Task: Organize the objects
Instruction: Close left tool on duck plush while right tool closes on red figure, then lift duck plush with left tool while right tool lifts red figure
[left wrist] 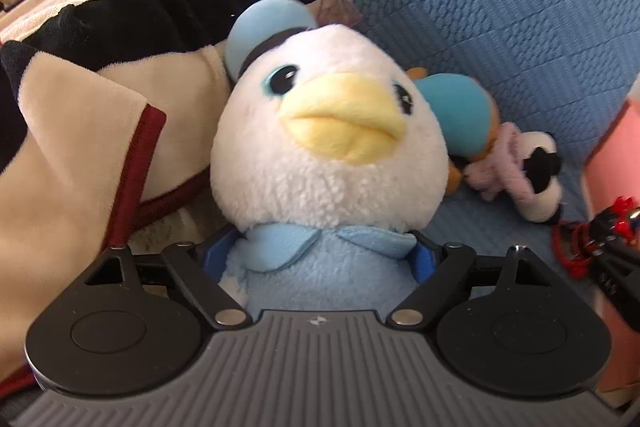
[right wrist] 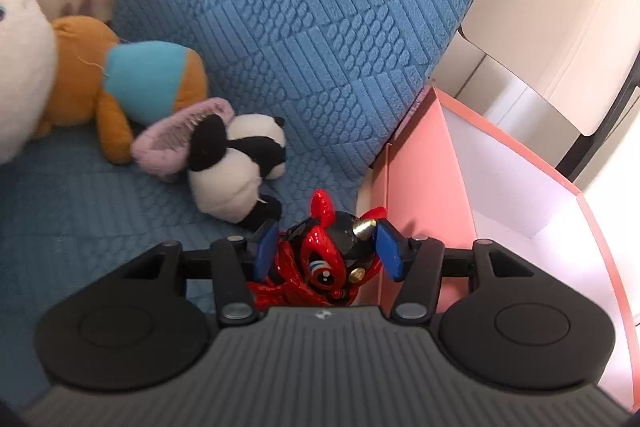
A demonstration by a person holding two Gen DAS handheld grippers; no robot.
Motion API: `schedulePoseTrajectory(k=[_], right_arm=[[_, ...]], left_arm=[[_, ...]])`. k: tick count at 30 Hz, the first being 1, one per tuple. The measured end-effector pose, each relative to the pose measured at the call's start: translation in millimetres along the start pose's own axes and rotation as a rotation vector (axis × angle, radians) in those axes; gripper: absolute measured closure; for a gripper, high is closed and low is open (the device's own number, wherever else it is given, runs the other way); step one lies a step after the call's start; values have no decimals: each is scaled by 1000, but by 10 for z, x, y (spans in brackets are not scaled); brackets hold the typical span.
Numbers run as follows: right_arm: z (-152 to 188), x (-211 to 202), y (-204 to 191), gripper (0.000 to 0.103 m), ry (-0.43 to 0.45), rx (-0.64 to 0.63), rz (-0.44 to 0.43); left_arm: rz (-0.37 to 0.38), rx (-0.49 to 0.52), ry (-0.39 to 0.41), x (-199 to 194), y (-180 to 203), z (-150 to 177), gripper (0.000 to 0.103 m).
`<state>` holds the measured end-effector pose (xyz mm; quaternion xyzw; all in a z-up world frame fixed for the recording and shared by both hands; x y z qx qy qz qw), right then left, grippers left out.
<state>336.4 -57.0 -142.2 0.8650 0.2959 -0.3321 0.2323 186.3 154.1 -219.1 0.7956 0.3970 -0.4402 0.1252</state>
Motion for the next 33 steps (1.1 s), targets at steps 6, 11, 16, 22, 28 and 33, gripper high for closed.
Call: schedulePoseTrajectory(k=[6, 11, 16, 22, 28, 33], right_arm=[[42, -267, -128, 47, 9, 0, -103], [124, -484, -198, 47, -6, 12, -204], [188, -504, -292, 47, -18, -21, -253], [191, -448, -204, 42, -5, 60, -304], [213, -353, -162, 22, -15, 112, -281], [275, -190, -68, 22, -77, 253, -348]], left_arm=[[118, -37, -40, -194, 9, 109, 18], [198, -64, -88, -336, 44, 251, 18], [255, -80, -199, -214, 113, 357, 18], [295, -98, -264, -83, 133, 356, 15], [348, -169, -329, 42, 52, 363, 12], [351, -171, -331, 83, 62, 351, 12]])
Point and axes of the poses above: each gripper's, at about its wrist camera, not at the fingertips, and x roughly the way its jaws point, y to its right, z to its underside, the point moved 3 cm from there along x, roughly the way its jaws point, and after that the axes turned 13 degrees about -z, right-handed, at the moved point
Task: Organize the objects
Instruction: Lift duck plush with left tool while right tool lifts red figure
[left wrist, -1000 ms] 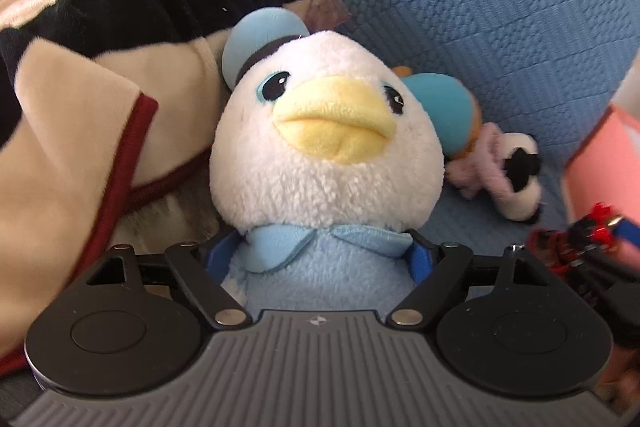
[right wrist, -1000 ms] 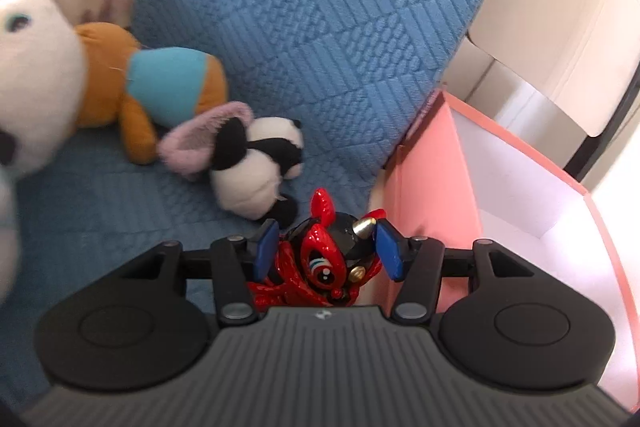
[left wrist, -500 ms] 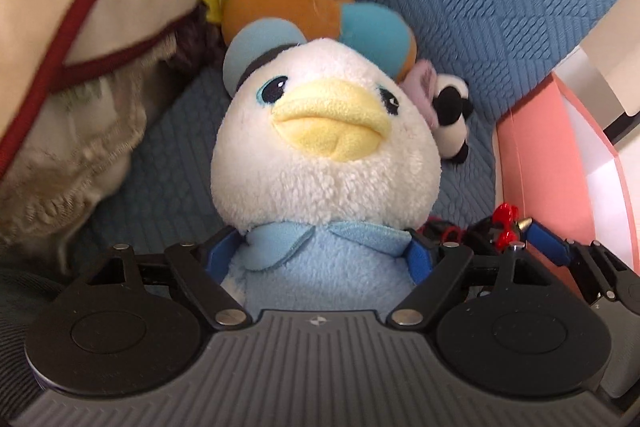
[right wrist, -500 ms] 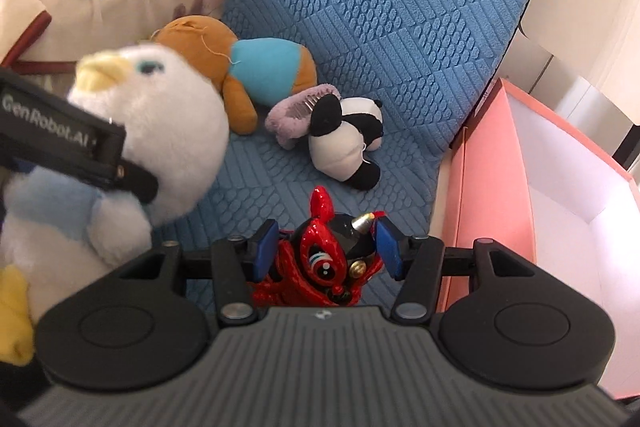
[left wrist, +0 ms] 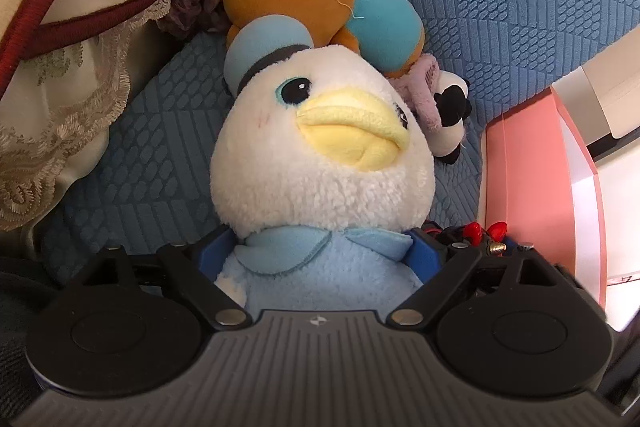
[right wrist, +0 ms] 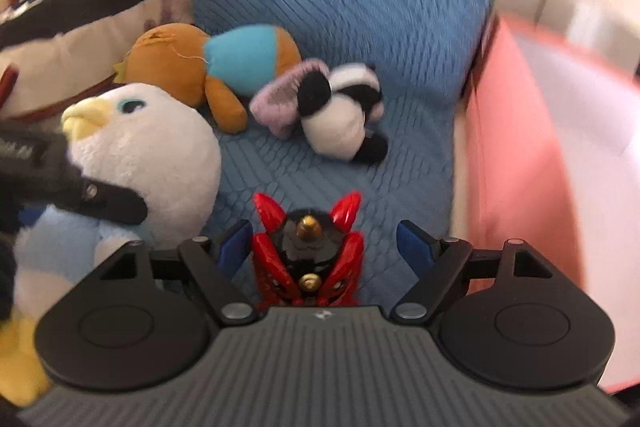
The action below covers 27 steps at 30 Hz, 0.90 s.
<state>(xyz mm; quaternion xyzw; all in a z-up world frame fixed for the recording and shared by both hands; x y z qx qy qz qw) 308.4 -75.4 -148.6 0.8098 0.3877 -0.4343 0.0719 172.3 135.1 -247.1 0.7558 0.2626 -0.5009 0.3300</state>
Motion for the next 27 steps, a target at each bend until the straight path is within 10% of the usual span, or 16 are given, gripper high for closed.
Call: schedulePoseTrajectory(k=[6, 27], right_arm=[[59, 91, 162, 30, 1, 195, -84], [147, -186, 56, 40, -12, 140, -75]], left_arm=[[-20, 27, 1, 42, 42, 2, 12], [-39, -16, -14, 224, 139, 31, 10]])
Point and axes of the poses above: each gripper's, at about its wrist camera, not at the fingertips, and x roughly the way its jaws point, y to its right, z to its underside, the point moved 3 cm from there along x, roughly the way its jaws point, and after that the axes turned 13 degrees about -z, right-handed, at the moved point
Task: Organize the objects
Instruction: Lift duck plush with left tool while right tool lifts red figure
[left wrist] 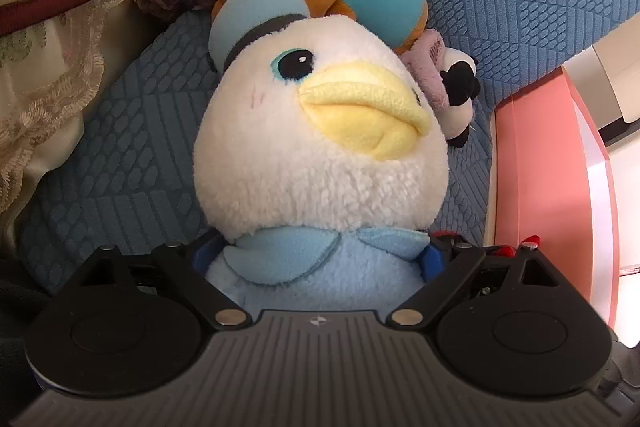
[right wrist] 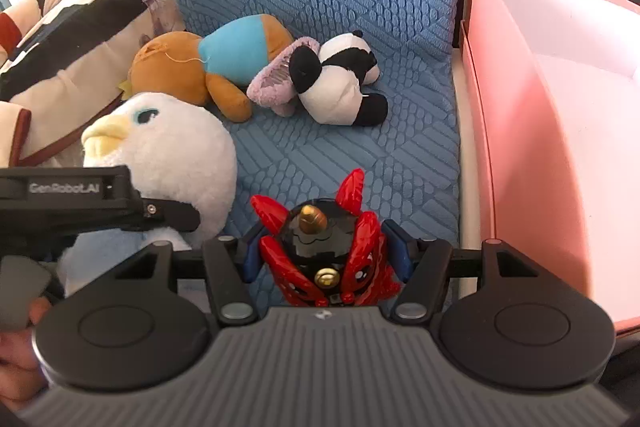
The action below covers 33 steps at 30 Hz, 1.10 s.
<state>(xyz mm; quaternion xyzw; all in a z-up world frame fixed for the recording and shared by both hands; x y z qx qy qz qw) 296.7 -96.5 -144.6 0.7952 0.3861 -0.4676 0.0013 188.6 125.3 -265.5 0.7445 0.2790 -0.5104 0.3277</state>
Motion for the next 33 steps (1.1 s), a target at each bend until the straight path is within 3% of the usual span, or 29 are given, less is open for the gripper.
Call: schedulePoseTrajectory(k=[9, 13, 22, 27, 29, 33], right_arm=[[67, -308, -90, 40, 15, -20, -23], [50, -433, -144, 40, 24, -42, -30], [-32, -732, -153, 40, 15, -12, -53], [-159, -1021, -204, 48, 47, -29, -81], [-207, -1077, -185, 64, 75, -50, -88], [-224, -969, -92, 69, 67, -46, -100]], left_arm=[[-16, -45, 56, -136, 41, 117, 16], [16, -65, 47, -202, 54, 211, 17], [14, -81, 82, -547, 136, 319, 17], [35, -108, 103, -807, 227, 355, 17], [42, -121, 111, -892, 275, 354, 17], [34, -138, 120, -925, 338, 333, 17]])
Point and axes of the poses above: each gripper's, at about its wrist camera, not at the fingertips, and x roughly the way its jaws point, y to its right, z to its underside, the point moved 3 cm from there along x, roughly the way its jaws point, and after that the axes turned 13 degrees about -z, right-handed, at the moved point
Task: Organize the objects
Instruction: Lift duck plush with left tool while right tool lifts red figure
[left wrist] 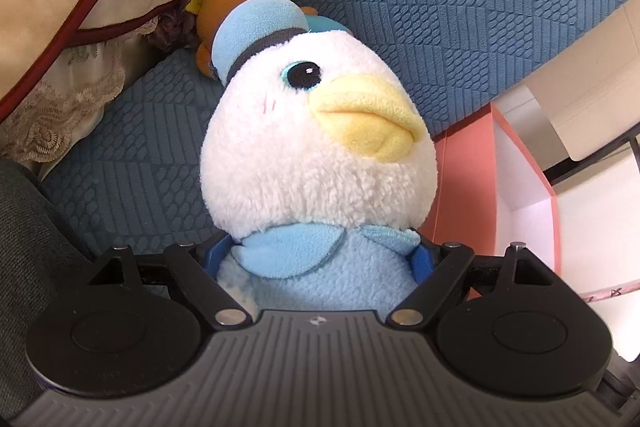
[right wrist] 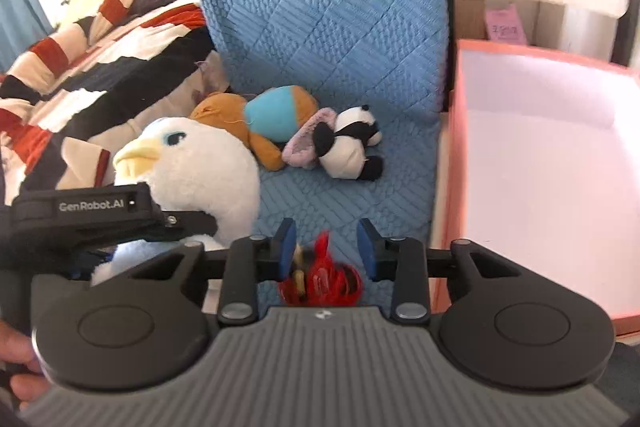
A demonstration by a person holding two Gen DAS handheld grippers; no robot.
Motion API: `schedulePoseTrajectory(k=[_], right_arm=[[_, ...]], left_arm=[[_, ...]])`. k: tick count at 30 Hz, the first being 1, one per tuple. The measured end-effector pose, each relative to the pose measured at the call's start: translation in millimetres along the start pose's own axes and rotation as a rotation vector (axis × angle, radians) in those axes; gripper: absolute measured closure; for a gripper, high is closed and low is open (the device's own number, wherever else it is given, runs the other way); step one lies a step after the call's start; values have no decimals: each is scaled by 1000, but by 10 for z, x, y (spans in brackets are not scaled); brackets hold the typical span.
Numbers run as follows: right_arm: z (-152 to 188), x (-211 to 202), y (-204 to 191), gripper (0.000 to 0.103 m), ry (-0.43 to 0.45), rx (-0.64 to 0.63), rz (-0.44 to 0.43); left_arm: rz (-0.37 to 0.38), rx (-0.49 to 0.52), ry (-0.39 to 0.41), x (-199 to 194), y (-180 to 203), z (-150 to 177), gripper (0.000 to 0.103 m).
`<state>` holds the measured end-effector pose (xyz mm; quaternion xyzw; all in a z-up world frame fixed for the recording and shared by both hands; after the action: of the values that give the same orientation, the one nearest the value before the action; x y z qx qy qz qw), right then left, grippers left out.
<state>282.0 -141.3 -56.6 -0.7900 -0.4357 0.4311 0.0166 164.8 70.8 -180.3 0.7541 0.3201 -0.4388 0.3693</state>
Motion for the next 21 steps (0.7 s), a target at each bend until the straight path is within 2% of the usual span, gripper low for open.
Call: schedulePoseTrajectory(k=[3, 13, 15, 17, 19, 21], right_arm=[[39, 57, 77, 68, -1, 15, 14], [299, 23, 120, 65, 25, 42, -36], [336, 91, 114, 56, 7, 53, -47], [367, 169, 103, 37, -2, 67, -59], [385, 261, 99, 32, -12, 73, -53], [390, 385, 100, 32, -32, 79, -45]], left_arm=[[-19, -13, 1, 51, -24, 39, 17], [-71, 10, 10, 198, -172, 113, 17], [-87, 14, 9, 233, -206, 113, 17], [-95, 17, 6, 261, -247, 128, 17], [-100, 22, 6, 284, -286, 141, 17], [-106, 20, 5, 308, -331, 148, 17]])
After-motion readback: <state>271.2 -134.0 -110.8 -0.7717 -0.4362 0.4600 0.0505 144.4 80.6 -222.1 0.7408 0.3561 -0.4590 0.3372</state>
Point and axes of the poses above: each gripper's, at about its wrist camera, not at the fingertips, and x roughly the way its jaws point, y to its right, z to its underside, the point moved 3 cm from there along x, roughly the way its jaws point, and after that the axes turned 13 degrees about -z, right-handed, at the moved point
